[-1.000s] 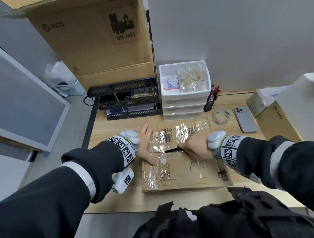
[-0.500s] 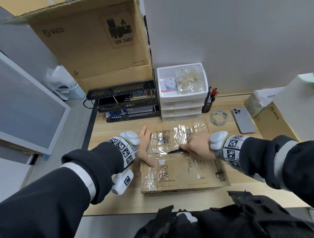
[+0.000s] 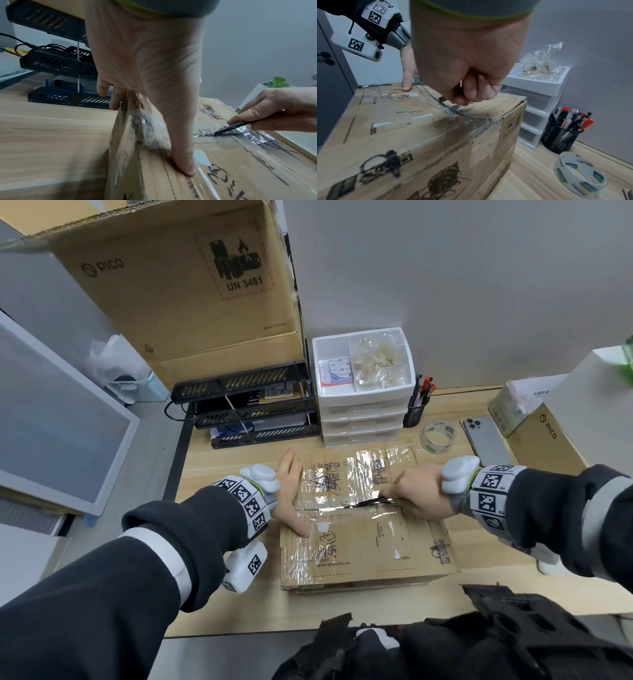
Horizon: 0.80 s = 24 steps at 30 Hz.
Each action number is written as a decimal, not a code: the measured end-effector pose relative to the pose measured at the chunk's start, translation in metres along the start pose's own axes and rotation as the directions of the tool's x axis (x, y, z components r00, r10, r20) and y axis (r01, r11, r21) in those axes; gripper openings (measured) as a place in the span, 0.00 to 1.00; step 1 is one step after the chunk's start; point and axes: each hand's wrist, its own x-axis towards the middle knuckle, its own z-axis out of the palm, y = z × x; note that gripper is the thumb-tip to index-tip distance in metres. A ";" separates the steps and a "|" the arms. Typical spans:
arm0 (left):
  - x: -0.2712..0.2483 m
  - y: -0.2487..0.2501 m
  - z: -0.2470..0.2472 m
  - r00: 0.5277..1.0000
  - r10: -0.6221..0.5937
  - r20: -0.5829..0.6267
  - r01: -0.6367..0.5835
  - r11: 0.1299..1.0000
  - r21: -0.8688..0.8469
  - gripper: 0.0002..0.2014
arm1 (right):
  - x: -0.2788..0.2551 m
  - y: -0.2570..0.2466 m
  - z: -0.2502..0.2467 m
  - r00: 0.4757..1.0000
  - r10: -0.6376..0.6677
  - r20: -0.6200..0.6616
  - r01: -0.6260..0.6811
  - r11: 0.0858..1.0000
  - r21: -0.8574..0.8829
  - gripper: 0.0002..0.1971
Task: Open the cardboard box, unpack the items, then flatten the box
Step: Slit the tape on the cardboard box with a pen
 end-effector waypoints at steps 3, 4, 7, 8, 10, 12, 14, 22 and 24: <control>0.000 0.001 -0.001 1.000 -0.011 0.006 0.011 1.000 0.028 0.77 | 0.001 -0.001 -0.001 1.000 0.001 -0.003 -0.001 1.000 0.007 0.16; 0.000 0.002 -0.001 1.000 -0.015 0.010 0.015 0.999 0.032 0.77 | 0.001 -0.001 -0.002 1.000 0.002 -0.003 -0.002 1.000 0.014 0.16; 0.001 0.001 -0.001 0.999 -0.028 0.020 0.027 0.999 0.037 0.78 | 0.002 -0.003 -0.006 1.000 0.003 -0.011 -0.003 1.000 0.004 0.17; 0.001 0.001 -0.001 0.999 -0.029 0.023 0.028 0.999 0.042 0.78 | 0.003 -0.004 -0.008 1.000 0.007 -0.012 -0.007 1.000 -0.001 0.16; 0.001 0.002 -0.001 0.999 -0.030 0.020 0.029 0.998 0.049 0.78 | 0.005 -0.006 -0.009 0.999 0.025 -0.024 -0.025 1.000 -0.001 0.17; 0.001 0.003 0.000 0.999 -0.030 0.016 0.029 0.998 0.051 0.78 | 0.007 -0.008 -0.010 0.998 0.059 -0.034 -0.058 0.998 0.012 0.14; 0.002 0.002 0.000 0.999 -0.028 0.019 0.028 0.999 0.040 0.79 | 0.008 -0.011 -0.013 0.993 0.103 -0.060 -0.098 0.993 0.071 0.08; 0.002 0.003 0.001 0.999 -0.039 0.014 0.039 0.999 0.004 0.80 | 0.008 -0.011 -0.017 0.953 0.236 -0.188 -0.135 0.891 0.434 0.06; 0.002 0.004 0.001 0.999 -0.045 0.009 0.045 0.999 0.006 0.80 | 0.010 -0.011 -0.012 0.930 0.303 -0.209 -0.149 0.829 0.539 0.06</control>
